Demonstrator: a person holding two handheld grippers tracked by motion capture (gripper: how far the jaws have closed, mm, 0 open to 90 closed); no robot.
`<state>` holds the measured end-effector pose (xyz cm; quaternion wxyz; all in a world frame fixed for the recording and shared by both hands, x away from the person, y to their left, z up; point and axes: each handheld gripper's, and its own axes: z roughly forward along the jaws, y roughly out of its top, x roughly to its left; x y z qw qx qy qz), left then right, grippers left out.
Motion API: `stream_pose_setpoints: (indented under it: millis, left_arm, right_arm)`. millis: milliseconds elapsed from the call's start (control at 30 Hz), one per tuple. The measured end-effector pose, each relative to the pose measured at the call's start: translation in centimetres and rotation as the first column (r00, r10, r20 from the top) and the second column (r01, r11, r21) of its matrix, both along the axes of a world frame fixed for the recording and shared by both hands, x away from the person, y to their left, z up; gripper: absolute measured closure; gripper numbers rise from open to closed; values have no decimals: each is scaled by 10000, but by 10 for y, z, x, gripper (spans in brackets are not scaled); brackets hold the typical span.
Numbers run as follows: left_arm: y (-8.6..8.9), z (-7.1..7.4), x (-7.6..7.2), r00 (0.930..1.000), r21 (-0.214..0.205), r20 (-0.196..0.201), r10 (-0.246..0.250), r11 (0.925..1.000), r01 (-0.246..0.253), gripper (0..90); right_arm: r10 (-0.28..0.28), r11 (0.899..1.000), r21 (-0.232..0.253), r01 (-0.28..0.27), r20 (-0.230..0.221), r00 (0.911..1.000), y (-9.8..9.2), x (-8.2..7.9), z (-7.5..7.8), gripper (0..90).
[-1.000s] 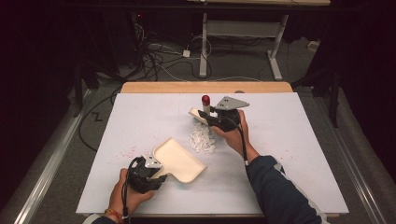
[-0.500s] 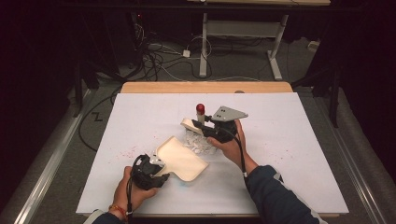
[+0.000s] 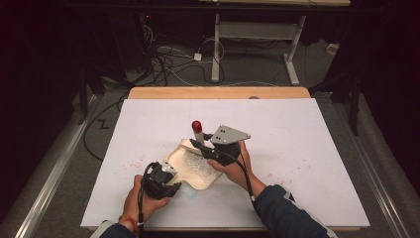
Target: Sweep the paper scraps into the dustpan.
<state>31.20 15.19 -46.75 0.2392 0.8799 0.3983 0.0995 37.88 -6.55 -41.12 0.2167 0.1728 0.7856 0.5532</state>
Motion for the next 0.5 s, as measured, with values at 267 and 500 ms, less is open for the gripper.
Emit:
stream_pose_setpoints:
  millis: [267,500]
  left_arm:
    - [3,0,2,9992,202,68,-391,9990,389,635]
    - [10,0,-1,9980,209,79,-625,9978,623,635]
  right_arm:
    - [-172,9994,288,170,53,9998,-4,8,14,707]
    - [-589,9965,615,563,416,9974,-25,4,43,708]
